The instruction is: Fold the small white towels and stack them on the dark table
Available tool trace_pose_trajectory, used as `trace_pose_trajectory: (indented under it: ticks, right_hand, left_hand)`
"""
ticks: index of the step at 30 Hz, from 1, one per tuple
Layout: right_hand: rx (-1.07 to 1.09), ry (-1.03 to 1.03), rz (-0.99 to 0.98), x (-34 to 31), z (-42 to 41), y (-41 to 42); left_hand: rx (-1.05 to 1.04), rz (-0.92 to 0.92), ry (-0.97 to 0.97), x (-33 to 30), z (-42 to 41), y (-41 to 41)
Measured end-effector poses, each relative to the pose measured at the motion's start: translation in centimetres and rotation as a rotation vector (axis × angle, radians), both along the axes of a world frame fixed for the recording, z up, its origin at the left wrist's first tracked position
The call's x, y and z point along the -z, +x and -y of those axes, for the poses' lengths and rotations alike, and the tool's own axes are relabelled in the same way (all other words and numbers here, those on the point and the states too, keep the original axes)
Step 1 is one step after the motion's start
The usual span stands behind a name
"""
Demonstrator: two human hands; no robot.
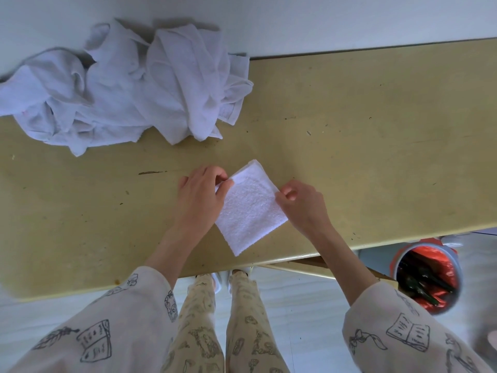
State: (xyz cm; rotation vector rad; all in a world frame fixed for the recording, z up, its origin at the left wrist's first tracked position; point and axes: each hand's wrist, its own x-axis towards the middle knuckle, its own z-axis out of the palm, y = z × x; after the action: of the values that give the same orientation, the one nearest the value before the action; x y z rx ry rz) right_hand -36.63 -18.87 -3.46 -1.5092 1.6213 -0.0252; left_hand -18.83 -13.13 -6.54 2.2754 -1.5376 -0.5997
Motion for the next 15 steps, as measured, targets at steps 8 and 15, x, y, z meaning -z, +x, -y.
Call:
trace_pose_trajectory:
  ticks: [8,15]
  right_hand:
    - [0.004,-0.020,0.004,0.09,-0.10,-0.05]
    - [-0.001,-0.037,-0.016,0.26,-0.14,0.02]
  left_hand:
    - [0.057,0.083,0.022,0.29,0.46,-0.14]
    - [0.094,0.173,0.015,0.53,0.91,-0.08]
